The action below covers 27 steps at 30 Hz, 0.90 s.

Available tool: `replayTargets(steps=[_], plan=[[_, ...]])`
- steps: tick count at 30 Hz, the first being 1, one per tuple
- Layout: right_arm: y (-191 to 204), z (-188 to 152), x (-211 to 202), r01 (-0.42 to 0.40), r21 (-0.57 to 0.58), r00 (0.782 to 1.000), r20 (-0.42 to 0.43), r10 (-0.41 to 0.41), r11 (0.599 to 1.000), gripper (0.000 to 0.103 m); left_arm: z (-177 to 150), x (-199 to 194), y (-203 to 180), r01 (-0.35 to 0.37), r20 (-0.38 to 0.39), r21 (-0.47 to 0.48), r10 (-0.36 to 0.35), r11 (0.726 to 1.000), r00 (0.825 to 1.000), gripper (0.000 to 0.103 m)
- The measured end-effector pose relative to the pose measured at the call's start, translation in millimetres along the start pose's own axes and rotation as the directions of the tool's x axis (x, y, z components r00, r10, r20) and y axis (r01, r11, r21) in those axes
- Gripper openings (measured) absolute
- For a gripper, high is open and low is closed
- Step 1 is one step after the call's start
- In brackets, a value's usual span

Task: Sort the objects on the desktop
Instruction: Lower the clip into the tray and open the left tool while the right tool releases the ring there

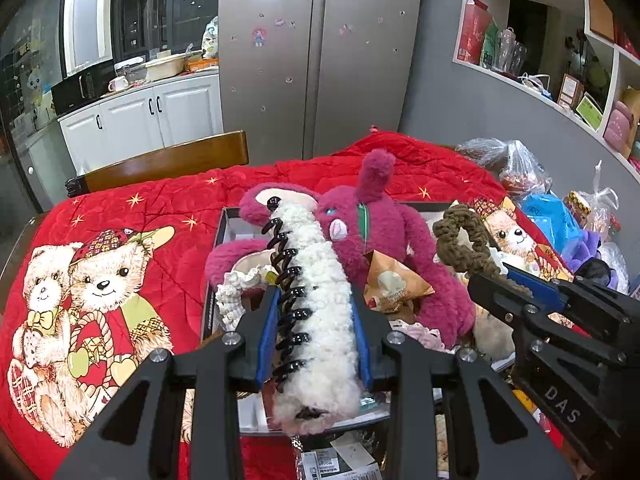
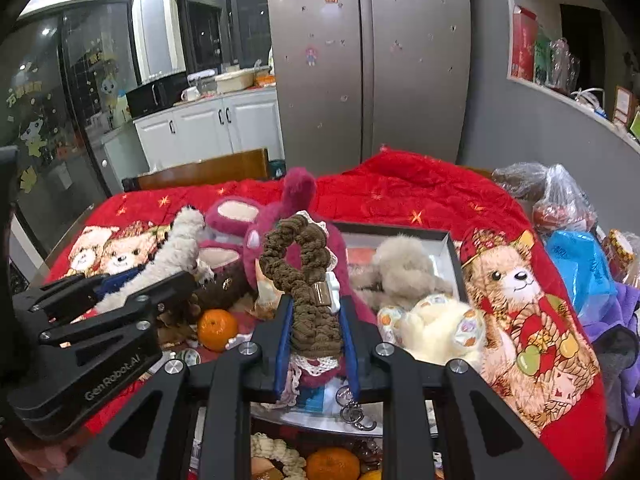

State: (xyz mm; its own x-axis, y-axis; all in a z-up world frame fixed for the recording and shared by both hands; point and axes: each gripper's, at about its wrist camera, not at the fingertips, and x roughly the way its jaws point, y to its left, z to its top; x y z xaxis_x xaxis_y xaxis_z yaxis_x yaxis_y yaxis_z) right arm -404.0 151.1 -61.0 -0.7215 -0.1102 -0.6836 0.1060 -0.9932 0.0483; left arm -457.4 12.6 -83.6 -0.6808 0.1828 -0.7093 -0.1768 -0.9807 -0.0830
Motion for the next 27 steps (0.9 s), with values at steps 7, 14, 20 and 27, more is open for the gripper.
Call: replayTargets(steps=[7, 14, 20, 27], plan=[[-5.3, -2.8, 7.9, 0.028, 0.012, 0.999, -0.028, -0.027, 1.000, 0.023, -5.8, 10.7, -2.9, 0.006, -0.029, 0.016, -0.005, 1.000, 1.000, 0.033], [-10.8, -2.6, 11.5, 0.046, 0.019, 0.998, -0.035, -0.045, 0.999, 0.023, -7.8, 15.3, -5.6, -0.001, -0.038, 0.029, 0.002, 1.000, 0.999, 0.033], [-13.3, -2.7, 14.4, 0.087, 0.026, 0.996, -0.031, -0.086, 0.996, 0.051, -5.2, 10.8, -8.7, -0.015, -0.013, 0.059, 0.016, 0.998, 1.000, 0.054], [-11.2, 1.6, 6.3, 0.094, 0.021, 0.996, -0.003, -0.094, 0.995, 0.060, -0.4, 3.7, -4.5, -0.059, 0.012, 0.054, 0.058, 0.997, 0.998, 0.082]])
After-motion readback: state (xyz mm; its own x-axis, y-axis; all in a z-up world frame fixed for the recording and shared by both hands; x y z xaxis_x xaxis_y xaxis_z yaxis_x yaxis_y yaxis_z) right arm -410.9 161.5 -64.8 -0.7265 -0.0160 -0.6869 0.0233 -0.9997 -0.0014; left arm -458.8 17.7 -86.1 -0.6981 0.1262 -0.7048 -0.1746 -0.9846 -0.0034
